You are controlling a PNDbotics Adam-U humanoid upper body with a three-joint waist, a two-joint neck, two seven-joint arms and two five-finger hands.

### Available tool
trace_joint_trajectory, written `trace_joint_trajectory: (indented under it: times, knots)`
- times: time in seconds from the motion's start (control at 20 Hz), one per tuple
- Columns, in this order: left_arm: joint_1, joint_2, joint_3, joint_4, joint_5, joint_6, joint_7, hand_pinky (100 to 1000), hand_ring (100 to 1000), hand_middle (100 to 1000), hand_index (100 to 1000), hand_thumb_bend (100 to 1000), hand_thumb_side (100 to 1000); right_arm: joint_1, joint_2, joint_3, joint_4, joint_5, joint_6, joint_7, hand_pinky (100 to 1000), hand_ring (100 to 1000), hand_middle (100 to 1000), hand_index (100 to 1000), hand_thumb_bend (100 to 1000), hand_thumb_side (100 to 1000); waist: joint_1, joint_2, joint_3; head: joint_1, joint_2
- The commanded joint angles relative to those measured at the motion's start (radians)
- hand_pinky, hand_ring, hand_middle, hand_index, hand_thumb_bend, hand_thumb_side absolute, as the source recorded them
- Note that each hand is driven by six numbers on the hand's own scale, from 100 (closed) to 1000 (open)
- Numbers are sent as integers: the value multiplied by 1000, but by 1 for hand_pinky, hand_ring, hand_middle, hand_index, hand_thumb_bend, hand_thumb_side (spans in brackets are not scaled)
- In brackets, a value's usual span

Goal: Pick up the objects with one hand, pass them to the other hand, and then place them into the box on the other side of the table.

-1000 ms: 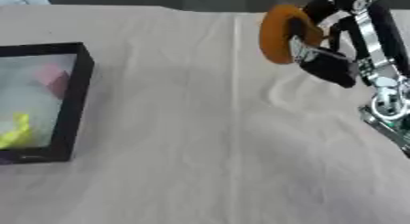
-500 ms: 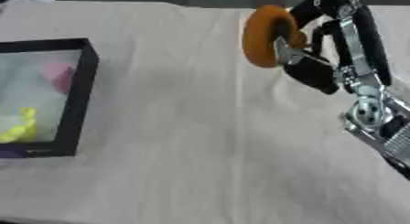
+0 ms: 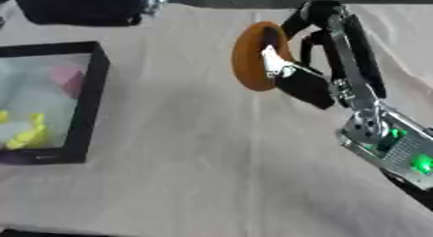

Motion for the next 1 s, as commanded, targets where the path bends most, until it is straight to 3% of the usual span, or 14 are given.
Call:
trace_joint_trajectory:
  times: [0.05,0.2,0.5,0.55,0.6,0.85,0.95,1.0]
  knots:
    - [-39,2,-30,-11,-9,39,-88,819,751,642,777,100,252,-25,0,7,-9,11,-10,9,192,523,429,459,100,275,2,-29,1,-6,4]
    - [-63,-11,-67,-11,-11,66,-167,825,761,659,786,100,278,-36,8,17,-9,25,-26,19,201,523,430,460,100,252,5,-29,3,-15,5]
    - [-93,-30,-146,-11,-52,122,-355,851,803,731,828,100,488,-53,20,28,-9,35,-63,24,213,518,429,460,100,255,10,-28,5,-28,4]
    - [-96,-34,-156,-11,-64,128,-397,860,815,748,839,100,585,-56,22,29,-9,34,-69,22,216,518,429,460,100,246,10,-27,5,-29,3]
    - [-99,-38,-166,-11,-77,134,-439,865,823,759,846,100,609,-59,23,31,-9,36,-75,21,218,519,430,461,100,231,11,-27,5,-30,3]
    - [-105,-40,-173,-11,-199,139,-600,902,861,790,887,100,674,-61,27,40,-9,51,-95,27,219,518,429,460,100,226,14,-25,5,-34,4]
    - [-103,-33,-164,-11,-272,137,-649,916,871,783,893,117,617,-60,27,42,-9,55,-98,29,220,518,429,460,100,223,15,-24,5,-34,4]
    - [-102,-31,-157,-11,-311,133,-665,922,871,776,891,190,582,-60,27,43,-9,56,-100,30,219,518,429,460,100,222,16,-23,6,-35,4]
